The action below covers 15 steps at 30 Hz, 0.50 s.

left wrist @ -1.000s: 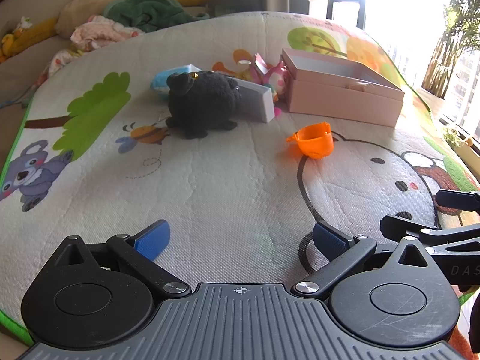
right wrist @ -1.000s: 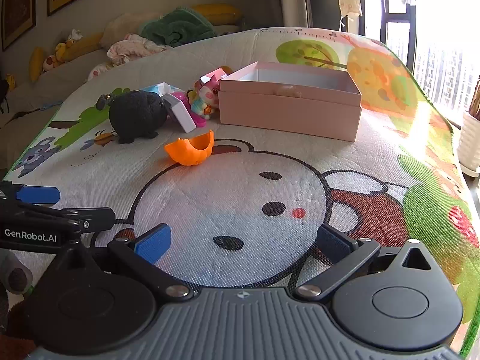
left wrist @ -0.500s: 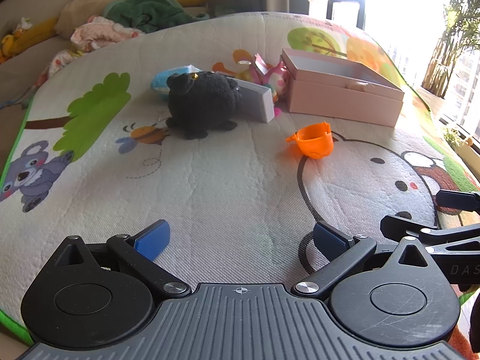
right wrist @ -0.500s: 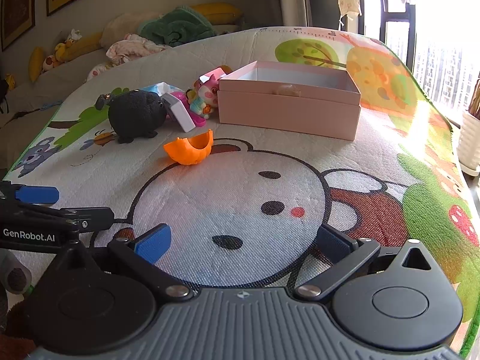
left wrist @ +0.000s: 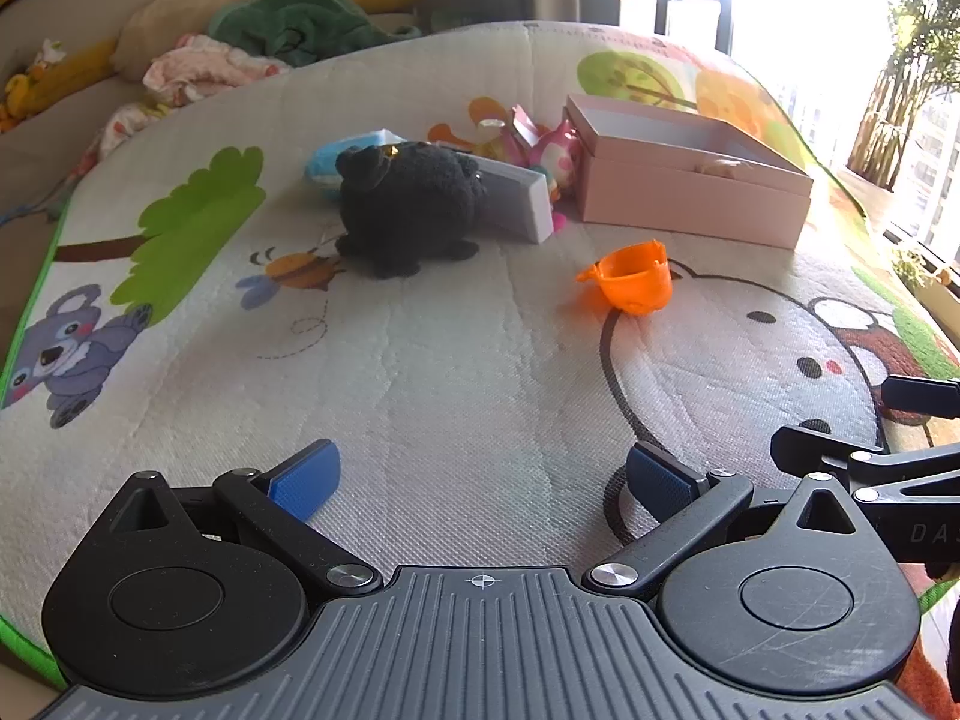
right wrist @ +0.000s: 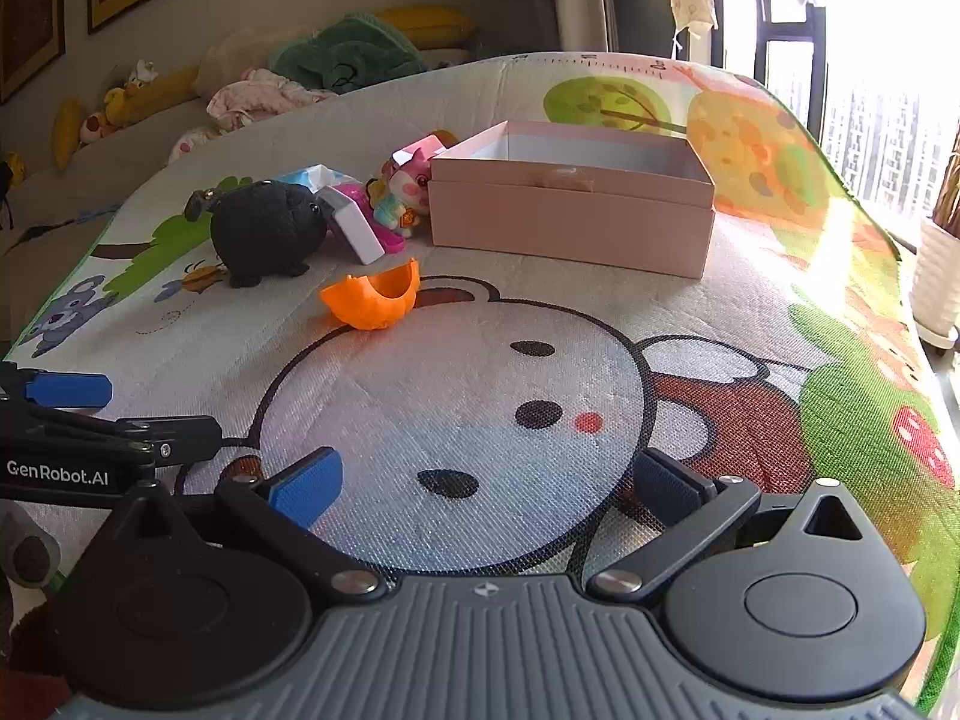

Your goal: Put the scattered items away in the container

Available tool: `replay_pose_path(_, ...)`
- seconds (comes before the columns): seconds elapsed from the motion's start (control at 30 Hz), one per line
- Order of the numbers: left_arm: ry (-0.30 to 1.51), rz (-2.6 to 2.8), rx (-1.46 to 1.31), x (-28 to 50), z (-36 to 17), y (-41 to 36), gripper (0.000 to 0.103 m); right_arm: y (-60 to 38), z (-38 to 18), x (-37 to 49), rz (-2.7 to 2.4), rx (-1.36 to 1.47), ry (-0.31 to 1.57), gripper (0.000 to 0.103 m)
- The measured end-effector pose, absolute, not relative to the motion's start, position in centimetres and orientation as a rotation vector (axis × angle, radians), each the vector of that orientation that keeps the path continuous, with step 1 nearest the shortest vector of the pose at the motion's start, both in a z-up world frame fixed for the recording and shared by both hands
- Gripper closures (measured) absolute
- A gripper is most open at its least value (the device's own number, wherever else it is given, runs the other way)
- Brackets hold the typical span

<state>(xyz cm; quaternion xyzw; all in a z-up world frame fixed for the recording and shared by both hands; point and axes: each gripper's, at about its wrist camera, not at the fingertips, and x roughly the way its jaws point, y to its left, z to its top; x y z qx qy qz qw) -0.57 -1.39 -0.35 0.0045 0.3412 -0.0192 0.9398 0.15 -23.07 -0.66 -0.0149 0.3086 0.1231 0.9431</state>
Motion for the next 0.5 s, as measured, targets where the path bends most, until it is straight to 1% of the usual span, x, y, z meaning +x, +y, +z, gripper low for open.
replay_pose_path(0.5, 0.697, -0.041, 0.018, -0.55, -0.17, -1.32, 0.000, -22.80, -0.63, 0.17, 0.256, -0.040, 0.638, 0.000)
